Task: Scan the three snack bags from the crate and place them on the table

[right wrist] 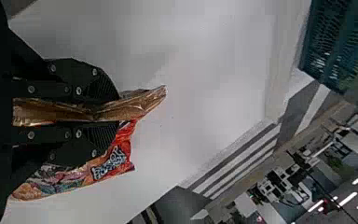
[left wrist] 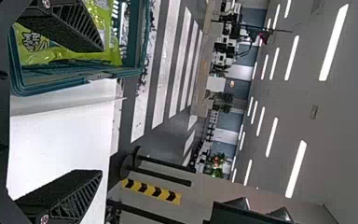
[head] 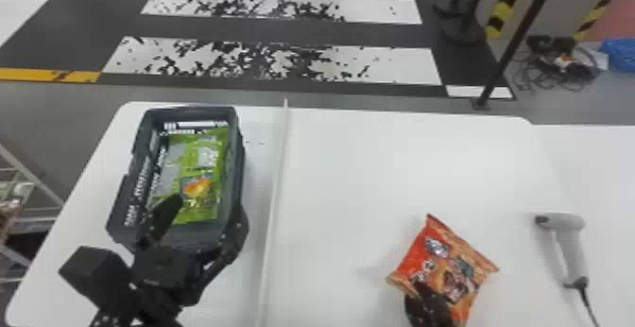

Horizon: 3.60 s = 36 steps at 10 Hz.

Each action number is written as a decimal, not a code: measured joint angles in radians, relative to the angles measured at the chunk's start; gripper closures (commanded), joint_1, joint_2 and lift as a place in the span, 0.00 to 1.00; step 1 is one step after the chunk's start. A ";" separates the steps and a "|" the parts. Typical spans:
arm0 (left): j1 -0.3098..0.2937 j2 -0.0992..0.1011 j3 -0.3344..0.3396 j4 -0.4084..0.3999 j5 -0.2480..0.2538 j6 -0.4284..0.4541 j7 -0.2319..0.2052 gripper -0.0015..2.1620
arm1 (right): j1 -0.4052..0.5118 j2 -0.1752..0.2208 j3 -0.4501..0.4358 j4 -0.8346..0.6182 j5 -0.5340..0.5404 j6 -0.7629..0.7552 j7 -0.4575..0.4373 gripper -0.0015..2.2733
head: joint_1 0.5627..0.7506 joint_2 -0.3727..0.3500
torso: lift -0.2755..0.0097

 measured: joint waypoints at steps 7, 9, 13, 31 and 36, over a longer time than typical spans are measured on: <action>-0.002 -0.004 -0.021 0.007 -0.007 -0.007 -0.007 0.03 | 0.105 0.180 -0.470 -0.166 -1.121 -0.475 0.639 0.98 | 0.70 0.31 | 0.84; -0.007 -0.002 -0.025 0.013 -0.010 -0.008 -0.010 0.03 | 0.018 0.238 -0.617 -0.075 -1.469 -0.048 0.793 0.98 | 0.70 0.25 | 0.84; -0.015 0.000 -0.037 0.028 -0.014 -0.023 -0.012 0.03 | -0.043 0.288 -0.693 0.059 -1.574 0.035 0.770 0.59 | 0.70 0.15 | 0.84; -0.005 0.003 -0.059 0.068 -0.012 -0.113 -0.032 0.03 | 0.041 0.284 -0.569 0.030 -1.478 0.134 0.532 0.02 | 0.70 0.23 | 0.84; 0.008 0.003 -0.066 0.069 -0.012 -0.149 -0.032 0.03 | 0.093 0.283 -0.631 0.040 -1.526 0.220 0.565 0.02 | 0.70 0.18 | 0.84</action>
